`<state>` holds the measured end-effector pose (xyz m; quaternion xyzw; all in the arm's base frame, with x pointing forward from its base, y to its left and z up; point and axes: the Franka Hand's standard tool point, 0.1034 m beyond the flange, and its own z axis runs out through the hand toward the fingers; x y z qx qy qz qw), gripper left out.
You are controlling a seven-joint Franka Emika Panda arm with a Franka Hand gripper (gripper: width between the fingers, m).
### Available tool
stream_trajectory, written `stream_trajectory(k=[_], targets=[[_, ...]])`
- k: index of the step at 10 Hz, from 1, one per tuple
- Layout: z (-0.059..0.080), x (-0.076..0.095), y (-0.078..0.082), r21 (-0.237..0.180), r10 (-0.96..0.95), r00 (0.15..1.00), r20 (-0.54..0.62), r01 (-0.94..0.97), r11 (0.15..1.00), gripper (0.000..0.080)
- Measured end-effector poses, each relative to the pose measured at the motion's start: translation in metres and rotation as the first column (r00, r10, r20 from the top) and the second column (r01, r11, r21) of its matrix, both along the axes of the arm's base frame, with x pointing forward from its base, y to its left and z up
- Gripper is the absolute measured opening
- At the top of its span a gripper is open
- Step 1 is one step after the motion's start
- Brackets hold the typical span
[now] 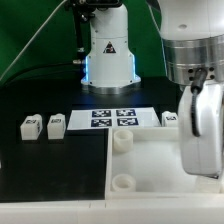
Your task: Assemble one leg
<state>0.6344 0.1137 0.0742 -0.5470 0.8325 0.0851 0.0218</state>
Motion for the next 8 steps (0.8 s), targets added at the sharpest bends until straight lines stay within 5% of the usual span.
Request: stream_trajectory(k=[2,4,8], targets=[[-0.002,-0.002,0.001,-0.001,0.033,0.999,0.001,-0.033,0.999,0.0344],[-0.002,-0.002,0.002,-0.001,0.035,0.999,0.0,-0.035,0.999,0.0611],[0.018,-0.018,0.019,0.019,0.054,0.999,0.004,-0.055,0.998,0.0647]])
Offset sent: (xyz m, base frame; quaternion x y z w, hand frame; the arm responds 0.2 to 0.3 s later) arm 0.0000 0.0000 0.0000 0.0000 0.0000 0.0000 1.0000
